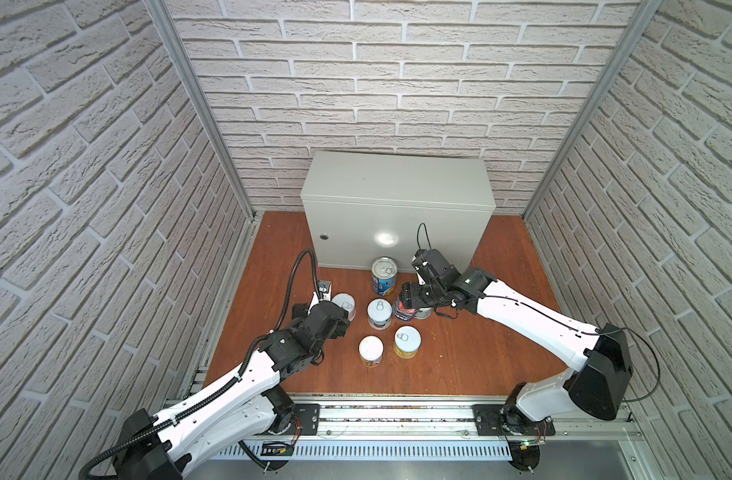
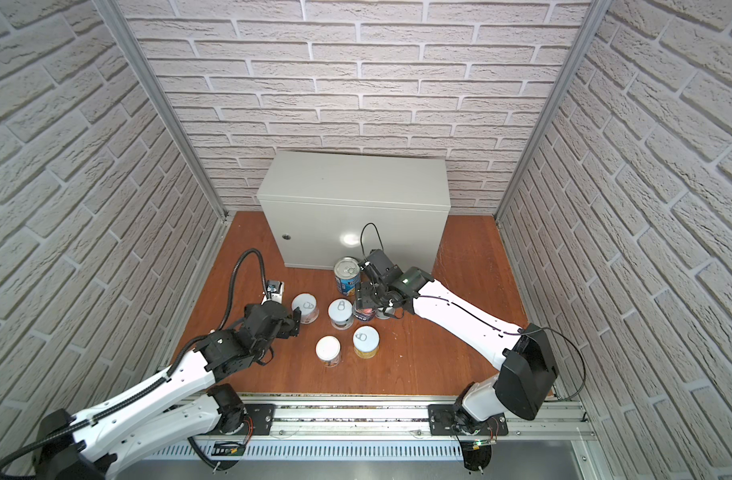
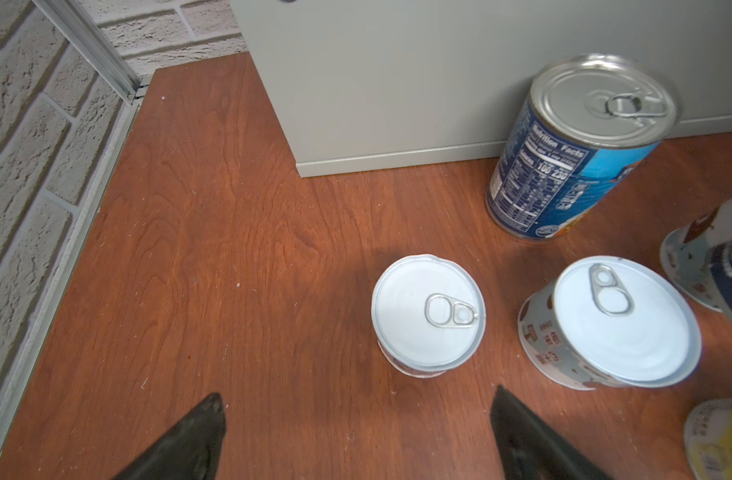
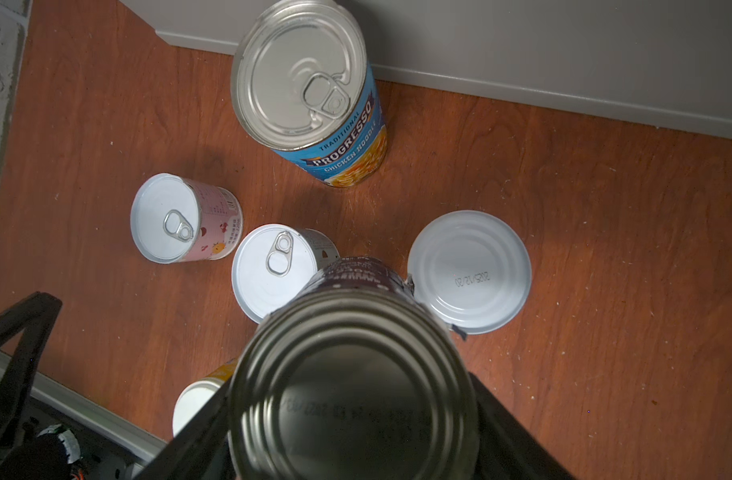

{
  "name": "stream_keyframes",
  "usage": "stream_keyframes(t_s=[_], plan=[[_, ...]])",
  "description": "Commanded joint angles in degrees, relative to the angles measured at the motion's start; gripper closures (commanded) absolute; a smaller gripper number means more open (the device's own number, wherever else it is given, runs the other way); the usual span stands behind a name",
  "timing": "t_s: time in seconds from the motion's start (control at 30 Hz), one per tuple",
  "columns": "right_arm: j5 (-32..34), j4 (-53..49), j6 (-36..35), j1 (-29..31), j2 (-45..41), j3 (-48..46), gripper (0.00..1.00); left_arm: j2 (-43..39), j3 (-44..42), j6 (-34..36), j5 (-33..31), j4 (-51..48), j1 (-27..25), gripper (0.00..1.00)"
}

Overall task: Place and organize the canned foods onto the counter
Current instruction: 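Lift the tomato can with the right gripper while the left gripper moves toward it, then grasp the held tomato can's side with the left gripper below the right gripper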

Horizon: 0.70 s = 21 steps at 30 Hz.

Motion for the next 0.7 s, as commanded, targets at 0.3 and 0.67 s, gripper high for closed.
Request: stream_keyframes(t_s=[0.3, 0.67], plan=[[-4.84, 3.47, 0.98, -2.41, -3.28, 4.85, 0.67, -2.77, -3.58, 6.15, 11.21, 11.35, -0.51, 0.02], [-7.31, 3.31, 2.06, -2.98, -3.45, 6.06, 0.70, 0.04, -6.42, 14.16, 27.26, 26.44, -1.83, 0.02]])
